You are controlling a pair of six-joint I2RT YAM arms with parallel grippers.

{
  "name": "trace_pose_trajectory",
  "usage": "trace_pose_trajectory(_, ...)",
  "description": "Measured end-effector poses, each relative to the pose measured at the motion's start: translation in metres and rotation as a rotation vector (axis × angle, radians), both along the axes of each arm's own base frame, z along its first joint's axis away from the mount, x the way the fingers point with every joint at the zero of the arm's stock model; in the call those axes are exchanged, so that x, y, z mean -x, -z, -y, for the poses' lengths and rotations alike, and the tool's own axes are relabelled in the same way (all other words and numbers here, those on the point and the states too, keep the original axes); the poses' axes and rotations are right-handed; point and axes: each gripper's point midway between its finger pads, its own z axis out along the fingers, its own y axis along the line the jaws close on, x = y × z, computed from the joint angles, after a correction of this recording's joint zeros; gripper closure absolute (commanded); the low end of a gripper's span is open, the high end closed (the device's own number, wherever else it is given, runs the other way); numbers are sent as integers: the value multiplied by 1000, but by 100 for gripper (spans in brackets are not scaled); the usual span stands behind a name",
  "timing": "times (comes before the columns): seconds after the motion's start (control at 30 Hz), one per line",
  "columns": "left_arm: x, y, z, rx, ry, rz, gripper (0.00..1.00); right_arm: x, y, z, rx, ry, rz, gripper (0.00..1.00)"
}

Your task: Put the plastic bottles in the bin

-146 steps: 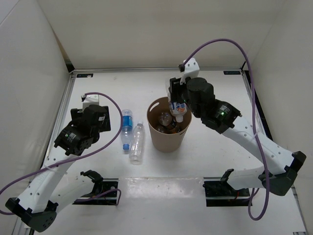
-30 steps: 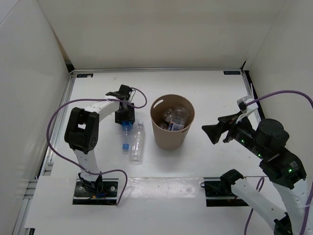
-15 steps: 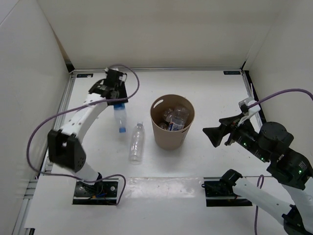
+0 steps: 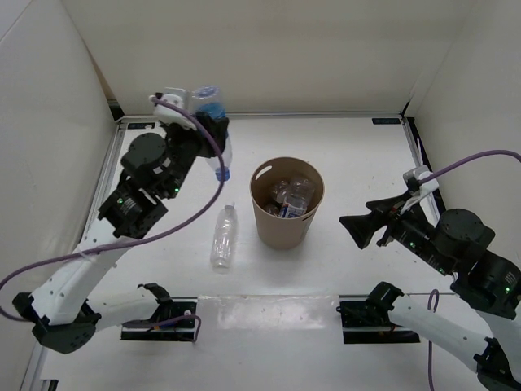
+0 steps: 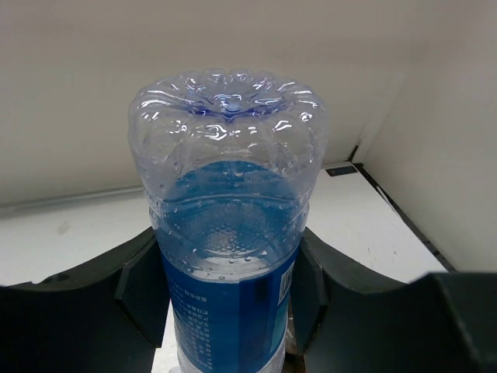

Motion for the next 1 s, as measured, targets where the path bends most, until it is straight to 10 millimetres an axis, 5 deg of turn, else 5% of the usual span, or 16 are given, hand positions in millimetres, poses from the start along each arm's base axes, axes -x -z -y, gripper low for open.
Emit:
trace_pose_trajectory(0.27,10,20,97,-177,141,73,47,1,1,1,-3,5,-16,11)
trace_pose_trajectory(0.63,27,48,165,-206,179,130,41,3,8,9,14,28,-38,11)
trace_pose_trajectory(0.83,40,93,201,-247,206,127,40,4,6,14,14,47,-38,11)
trace_pose_trajectory(1.0,48,126,219,-289,214,110,22,4,6,16,12,57,-38,11)
